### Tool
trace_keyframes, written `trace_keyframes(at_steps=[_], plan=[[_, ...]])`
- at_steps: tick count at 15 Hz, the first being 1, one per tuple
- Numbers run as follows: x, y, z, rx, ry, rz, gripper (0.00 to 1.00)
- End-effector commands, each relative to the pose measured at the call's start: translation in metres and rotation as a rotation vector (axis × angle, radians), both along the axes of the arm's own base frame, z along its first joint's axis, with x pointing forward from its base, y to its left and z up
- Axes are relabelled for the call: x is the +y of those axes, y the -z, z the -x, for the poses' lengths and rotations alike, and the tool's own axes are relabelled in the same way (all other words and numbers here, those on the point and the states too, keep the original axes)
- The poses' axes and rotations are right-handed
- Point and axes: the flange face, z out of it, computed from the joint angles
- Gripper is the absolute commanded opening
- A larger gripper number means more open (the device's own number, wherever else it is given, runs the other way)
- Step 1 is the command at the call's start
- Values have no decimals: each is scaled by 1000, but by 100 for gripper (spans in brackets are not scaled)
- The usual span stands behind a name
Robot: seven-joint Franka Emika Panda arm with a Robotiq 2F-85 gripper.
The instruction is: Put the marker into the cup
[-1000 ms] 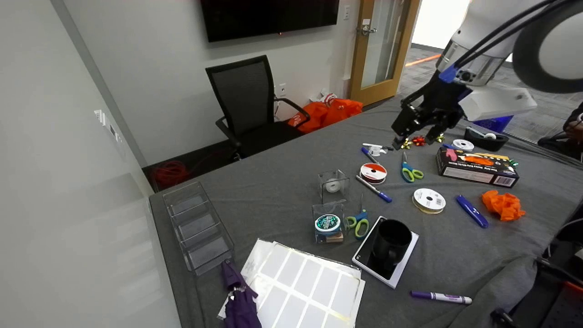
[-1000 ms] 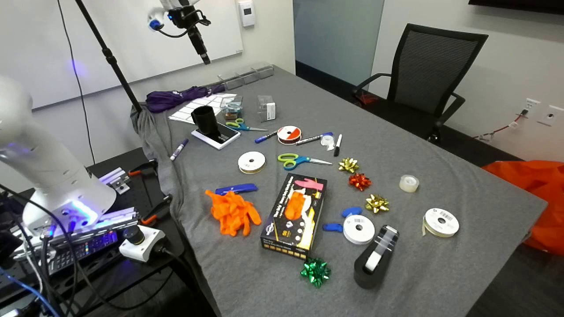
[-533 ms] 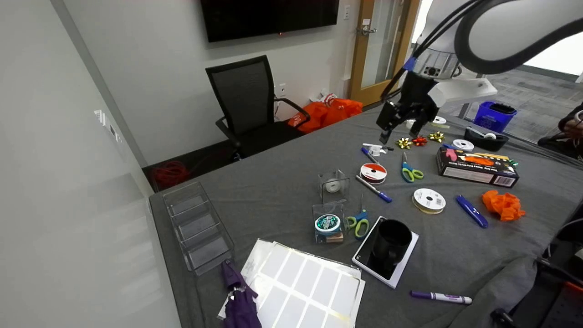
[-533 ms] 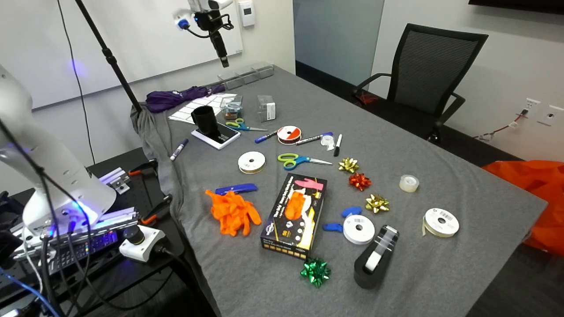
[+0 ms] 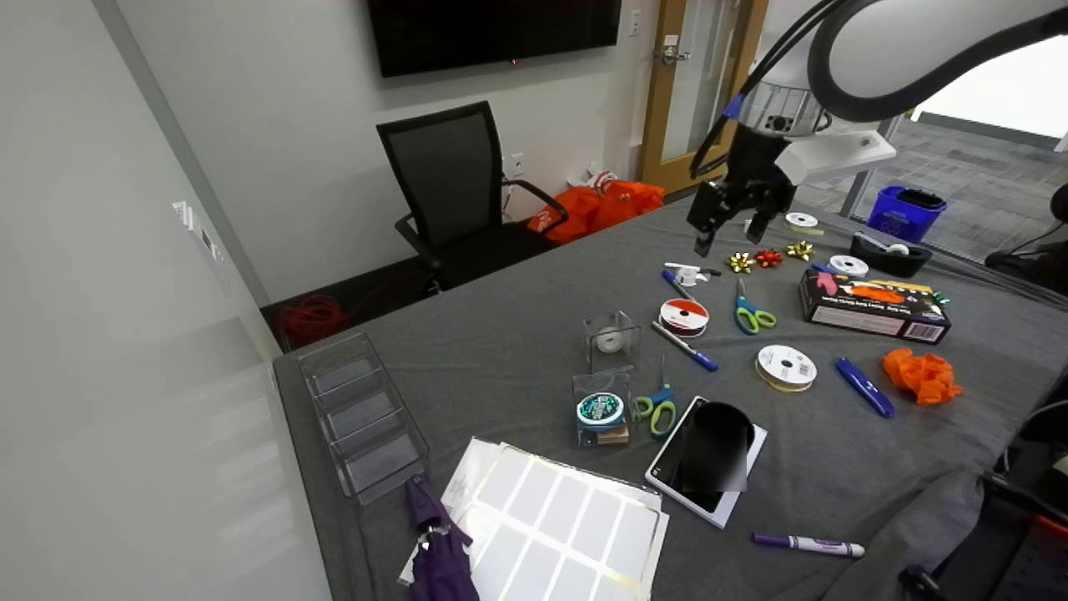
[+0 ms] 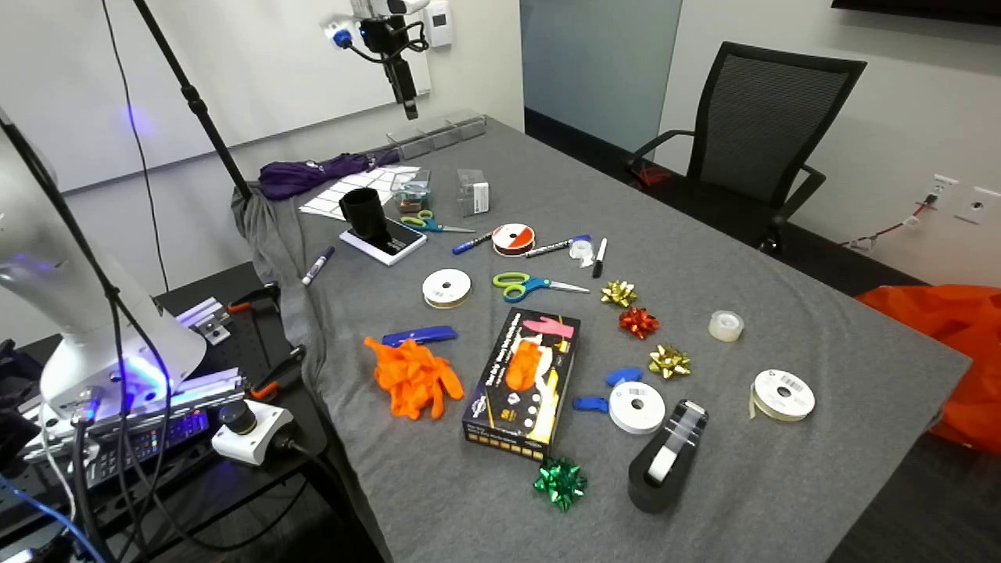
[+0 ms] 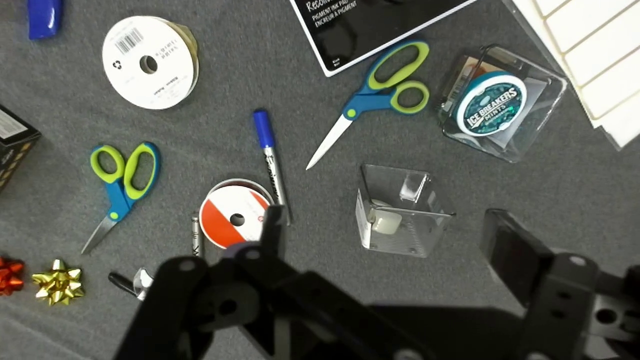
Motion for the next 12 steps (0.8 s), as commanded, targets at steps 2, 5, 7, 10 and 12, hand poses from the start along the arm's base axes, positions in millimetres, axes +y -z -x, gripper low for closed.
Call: trace_keyframes(at_steps=[2, 5, 7, 10, 12], plan=[[-14, 18, -9, -7, -83, 23, 100], [-33, 46, -28, -10, -157, 52, 100], [-43, 65, -39, -8, -178, 52, 100], [-53, 99, -52, 0, -206, 31, 100], [-55, 121, -57, 24, -219, 31, 100]])
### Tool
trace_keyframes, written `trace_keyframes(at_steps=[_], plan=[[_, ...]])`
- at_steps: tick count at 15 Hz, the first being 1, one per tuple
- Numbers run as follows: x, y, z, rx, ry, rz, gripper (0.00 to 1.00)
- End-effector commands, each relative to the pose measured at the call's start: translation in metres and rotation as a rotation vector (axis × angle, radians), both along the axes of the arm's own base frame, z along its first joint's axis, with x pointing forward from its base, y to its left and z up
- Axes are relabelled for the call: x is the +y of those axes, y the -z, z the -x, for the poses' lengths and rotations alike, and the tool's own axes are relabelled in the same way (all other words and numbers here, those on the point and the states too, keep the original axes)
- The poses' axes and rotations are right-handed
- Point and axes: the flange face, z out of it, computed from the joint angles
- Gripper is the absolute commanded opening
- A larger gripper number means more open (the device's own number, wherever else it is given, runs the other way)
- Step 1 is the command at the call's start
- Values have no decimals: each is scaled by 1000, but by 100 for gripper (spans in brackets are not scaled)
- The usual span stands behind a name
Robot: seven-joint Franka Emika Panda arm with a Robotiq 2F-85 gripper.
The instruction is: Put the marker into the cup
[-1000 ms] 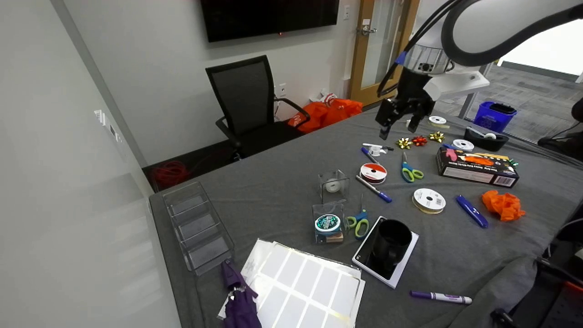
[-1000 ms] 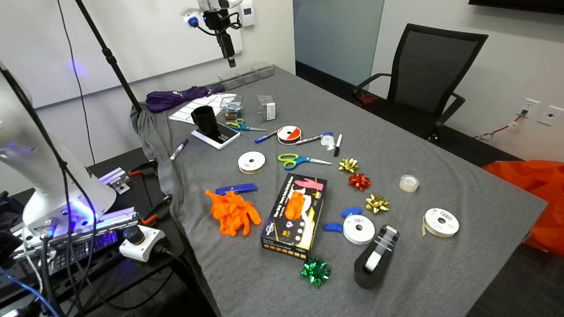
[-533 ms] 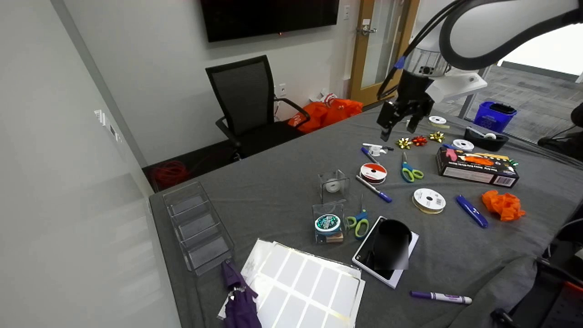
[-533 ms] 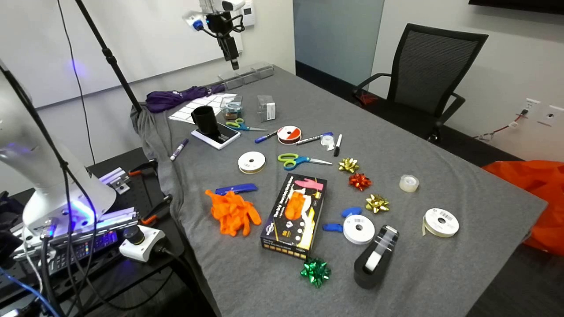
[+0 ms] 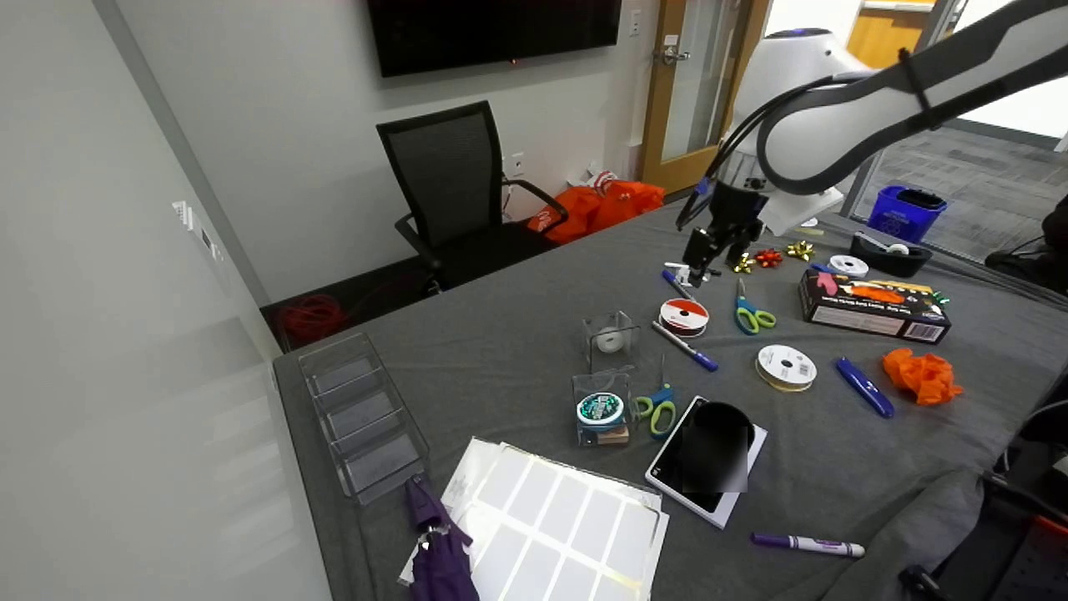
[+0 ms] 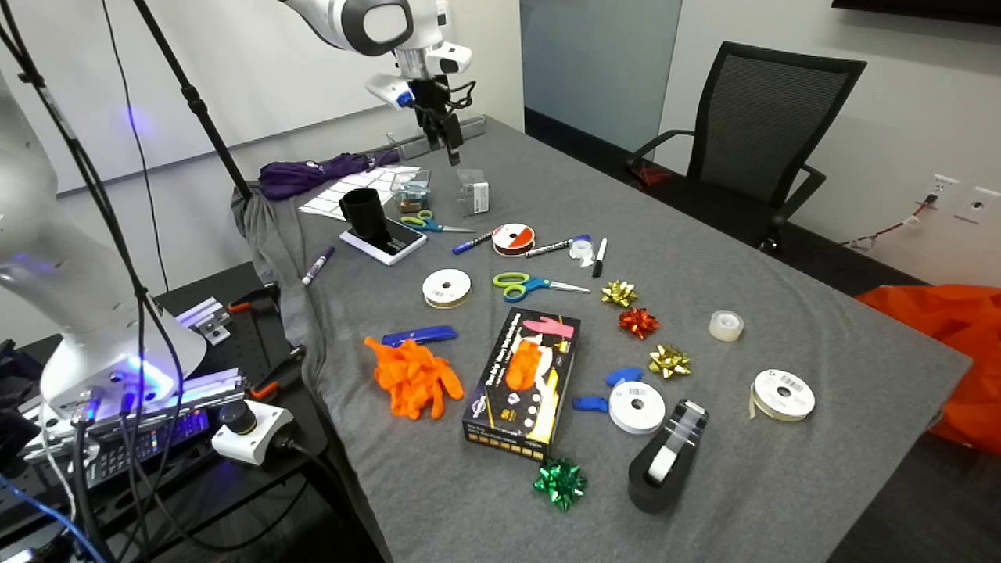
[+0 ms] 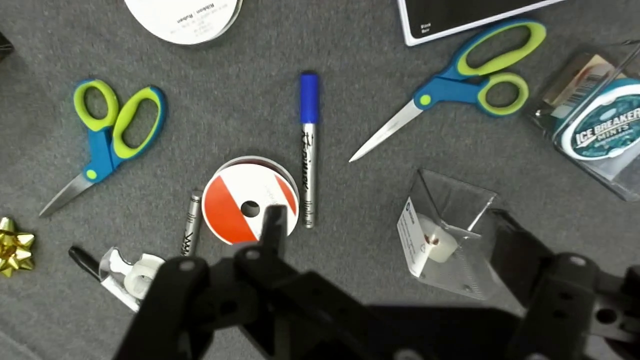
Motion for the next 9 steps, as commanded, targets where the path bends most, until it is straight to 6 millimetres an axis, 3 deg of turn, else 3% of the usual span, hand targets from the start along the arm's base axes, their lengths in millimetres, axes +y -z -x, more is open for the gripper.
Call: trace_keyframes(at_steps=[1, 9], plan=[[-7, 36, -17, 32, -33, -1, 100], [-31, 97, -24, -17, -120, 11, 100]])
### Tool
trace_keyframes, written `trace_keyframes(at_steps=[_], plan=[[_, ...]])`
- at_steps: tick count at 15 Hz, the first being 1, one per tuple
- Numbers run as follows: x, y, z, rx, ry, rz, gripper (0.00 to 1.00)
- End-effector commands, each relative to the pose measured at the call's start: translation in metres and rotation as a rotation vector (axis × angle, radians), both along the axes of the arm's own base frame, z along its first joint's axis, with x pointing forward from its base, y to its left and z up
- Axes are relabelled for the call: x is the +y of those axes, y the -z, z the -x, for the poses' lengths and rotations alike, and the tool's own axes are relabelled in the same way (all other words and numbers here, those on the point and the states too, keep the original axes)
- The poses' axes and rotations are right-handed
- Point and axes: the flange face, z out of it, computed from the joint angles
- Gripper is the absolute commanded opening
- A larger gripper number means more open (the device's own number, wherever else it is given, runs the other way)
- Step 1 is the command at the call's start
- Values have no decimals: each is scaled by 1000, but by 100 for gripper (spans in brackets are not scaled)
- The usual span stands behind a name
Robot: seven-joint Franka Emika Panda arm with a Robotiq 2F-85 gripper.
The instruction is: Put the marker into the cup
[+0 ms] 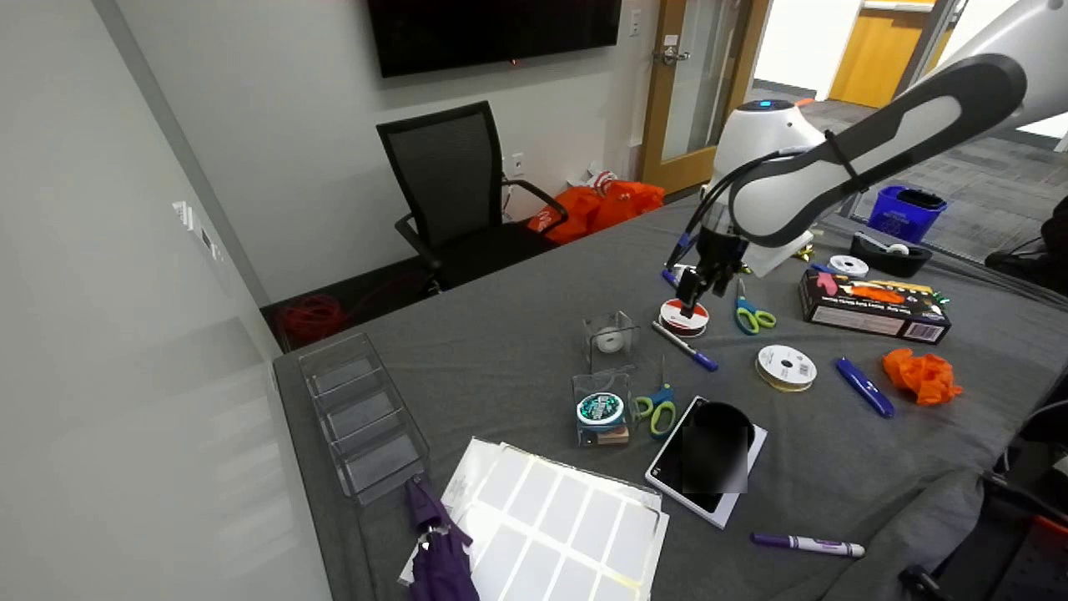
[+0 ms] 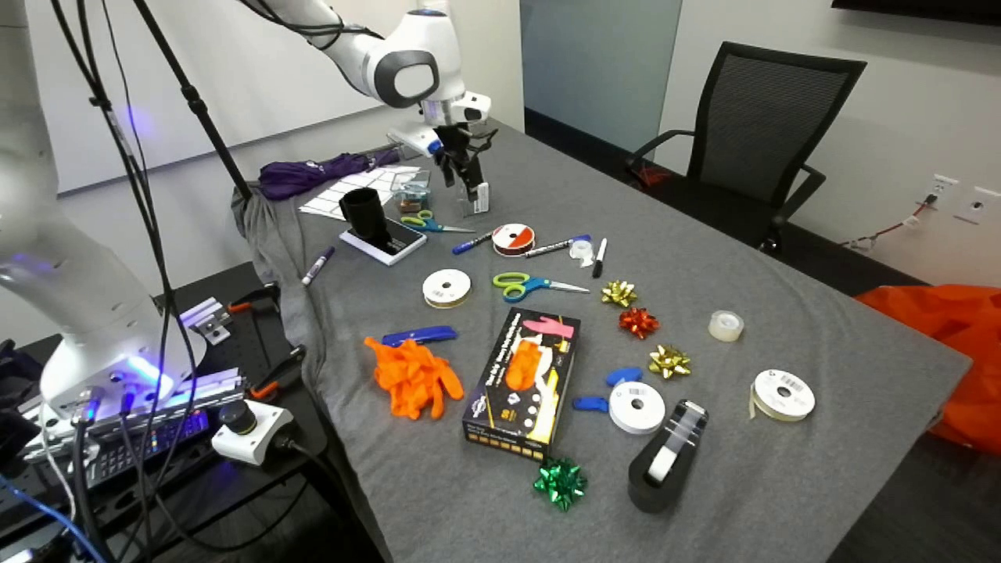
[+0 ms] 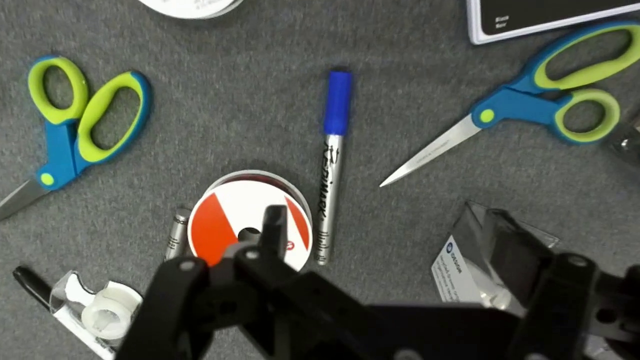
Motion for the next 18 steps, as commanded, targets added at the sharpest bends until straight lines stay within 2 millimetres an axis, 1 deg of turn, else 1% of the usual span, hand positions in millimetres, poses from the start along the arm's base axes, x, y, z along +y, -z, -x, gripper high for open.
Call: trace_keyframes(at_steps=[1, 4, 8, 14, 18], plan=[[-16, 21, -5, -53, -53, 1, 100], [-27, 39, -5, -91, -80, 4, 100], [-38, 62, 1, -124, -121, 14, 100], [-47, 84, 21, -117, -171, 1, 100], [-47, 96, 26, -131, -162, -16, 100]])
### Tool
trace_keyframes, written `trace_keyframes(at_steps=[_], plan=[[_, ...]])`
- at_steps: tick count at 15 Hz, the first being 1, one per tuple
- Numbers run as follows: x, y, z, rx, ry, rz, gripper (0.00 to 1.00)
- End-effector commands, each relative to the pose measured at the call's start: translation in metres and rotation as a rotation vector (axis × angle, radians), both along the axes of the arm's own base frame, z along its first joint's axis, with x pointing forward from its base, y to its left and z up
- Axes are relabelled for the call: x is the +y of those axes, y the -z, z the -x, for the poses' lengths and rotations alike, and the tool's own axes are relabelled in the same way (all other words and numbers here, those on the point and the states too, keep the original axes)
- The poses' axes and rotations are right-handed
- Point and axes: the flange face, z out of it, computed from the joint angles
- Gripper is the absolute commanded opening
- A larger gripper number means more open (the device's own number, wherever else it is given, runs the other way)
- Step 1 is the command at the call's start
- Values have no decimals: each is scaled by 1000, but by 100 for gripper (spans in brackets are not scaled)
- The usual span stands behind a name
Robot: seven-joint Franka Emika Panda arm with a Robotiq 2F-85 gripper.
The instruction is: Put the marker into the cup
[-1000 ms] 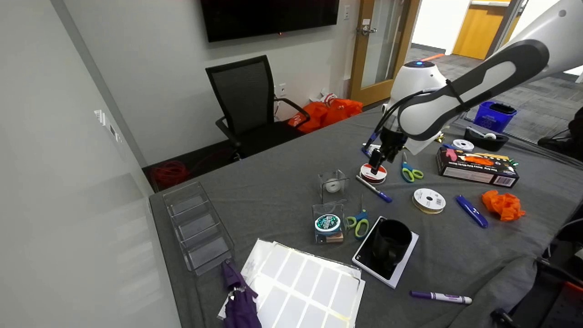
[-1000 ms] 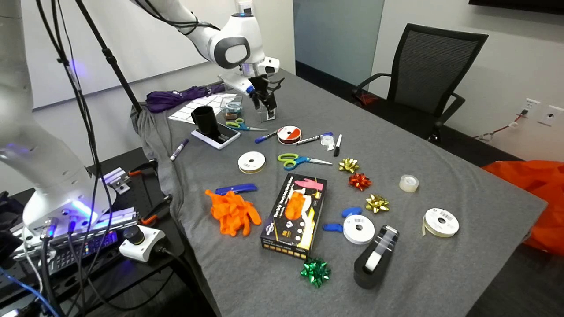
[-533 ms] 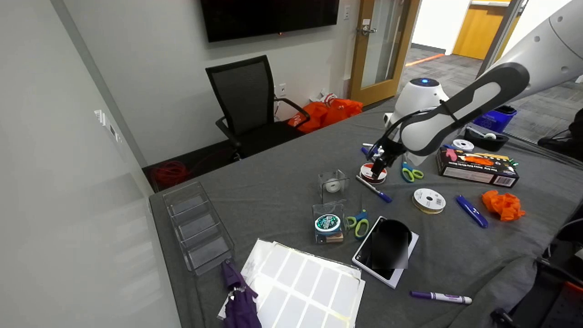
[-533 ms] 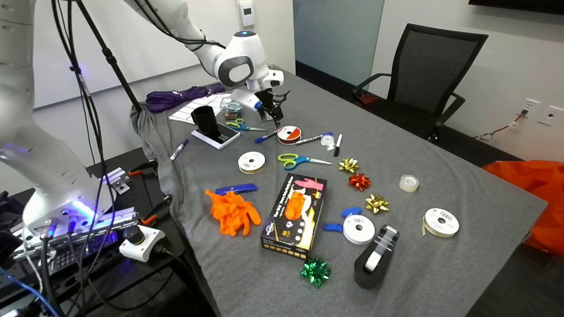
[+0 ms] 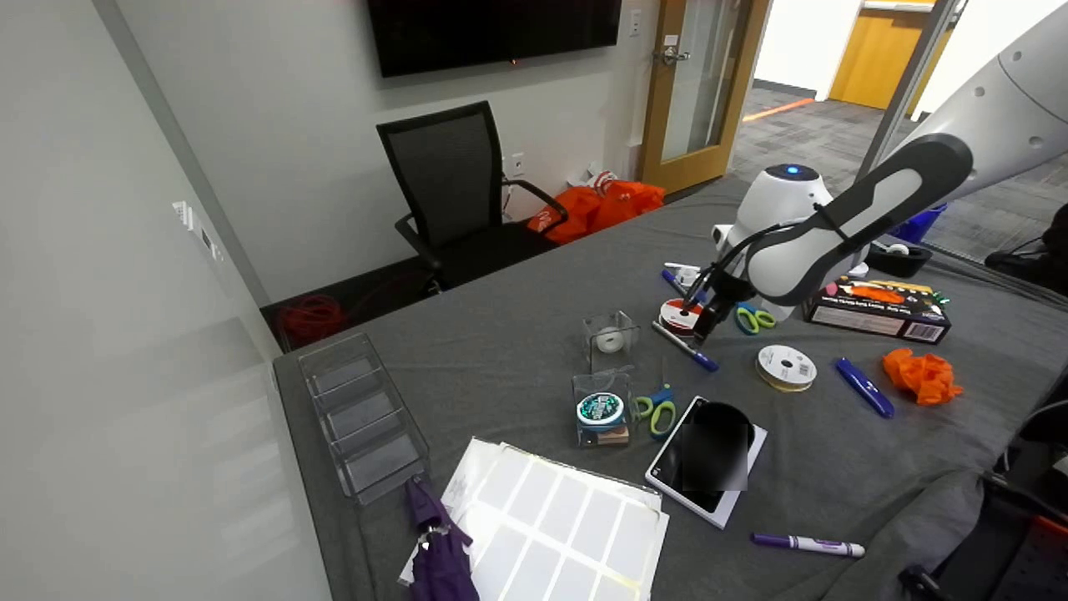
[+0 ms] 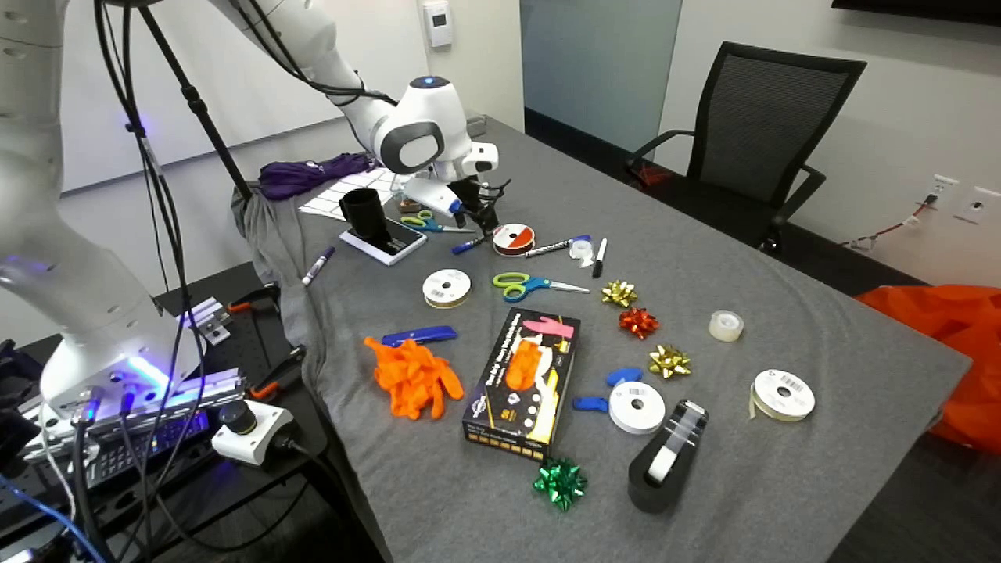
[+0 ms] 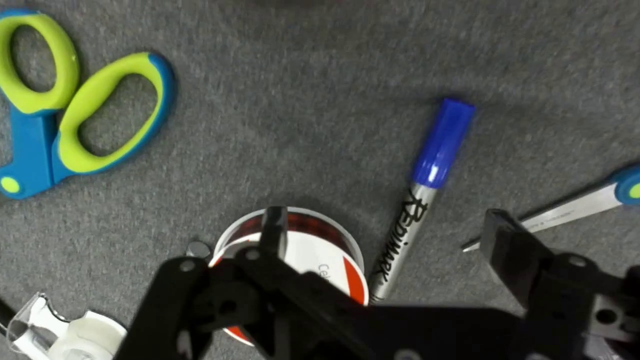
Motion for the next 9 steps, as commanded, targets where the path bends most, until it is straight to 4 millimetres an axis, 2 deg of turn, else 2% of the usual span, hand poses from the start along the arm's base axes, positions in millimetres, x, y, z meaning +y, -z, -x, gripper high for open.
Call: trace_keyframes(at_steps=[1, 8, 9], plan=[[0, 13, 6, -34, -13, -30, 100], [17, 35, 10, -93, -25, -53, 100], [19, 38, 11, -100, -27, -54, 75]])
